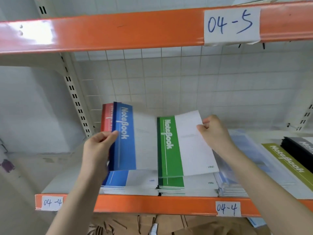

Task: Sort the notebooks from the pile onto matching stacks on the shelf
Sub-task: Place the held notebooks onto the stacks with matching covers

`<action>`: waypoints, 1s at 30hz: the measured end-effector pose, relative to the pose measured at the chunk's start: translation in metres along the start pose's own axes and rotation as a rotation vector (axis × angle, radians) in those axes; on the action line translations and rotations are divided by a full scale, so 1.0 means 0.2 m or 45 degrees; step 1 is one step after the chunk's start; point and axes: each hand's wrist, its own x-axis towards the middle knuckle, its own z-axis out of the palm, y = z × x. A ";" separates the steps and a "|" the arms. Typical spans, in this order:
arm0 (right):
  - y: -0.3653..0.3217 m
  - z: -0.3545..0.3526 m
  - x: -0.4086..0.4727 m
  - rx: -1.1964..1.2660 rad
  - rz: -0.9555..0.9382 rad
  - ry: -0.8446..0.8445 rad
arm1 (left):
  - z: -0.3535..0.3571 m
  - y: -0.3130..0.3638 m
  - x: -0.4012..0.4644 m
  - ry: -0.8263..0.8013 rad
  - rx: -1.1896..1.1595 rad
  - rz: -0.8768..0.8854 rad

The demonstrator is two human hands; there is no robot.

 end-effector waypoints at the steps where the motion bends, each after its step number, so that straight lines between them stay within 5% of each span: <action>1: 0.01 -0.01 -0.01 -0.142 -0.026 -0.039 | -0.04 0.00 0.02 0.041 0.012 0.010; 6: 0.00 0.03 -0.10 -0.822 -0.184 -0.187 | -0.19 -0.01 0.09 0.130 0.064 0.063; 10: -0.07 0.07 -0.13 -1.043 -0.252 -0.170 | -0.22 -0.03 0.11 0.154 0.072 0.074; 13: -0.08 0.18 -0.14 -0.817 -0.473 -0.298 | -0.21 -0.05 0.11 0.154 0.065 0.070; 17: -0.06 0.29 -0.21 -0.764 -0.372 -0.745 | -0.20 -0.07 0.10 0.132 0.031 0.065; 26: -0.08 0.26 -0.23 -0.745 -0.333 -0.756 | -0.20 -0.07 0.10 0.030 0.048 0.043; 30: -0.19 0.23 -0.21 -0.209 -0.170 -0.665 | -0.19 -0.07 0.09 -0.009 -0.029 -0.017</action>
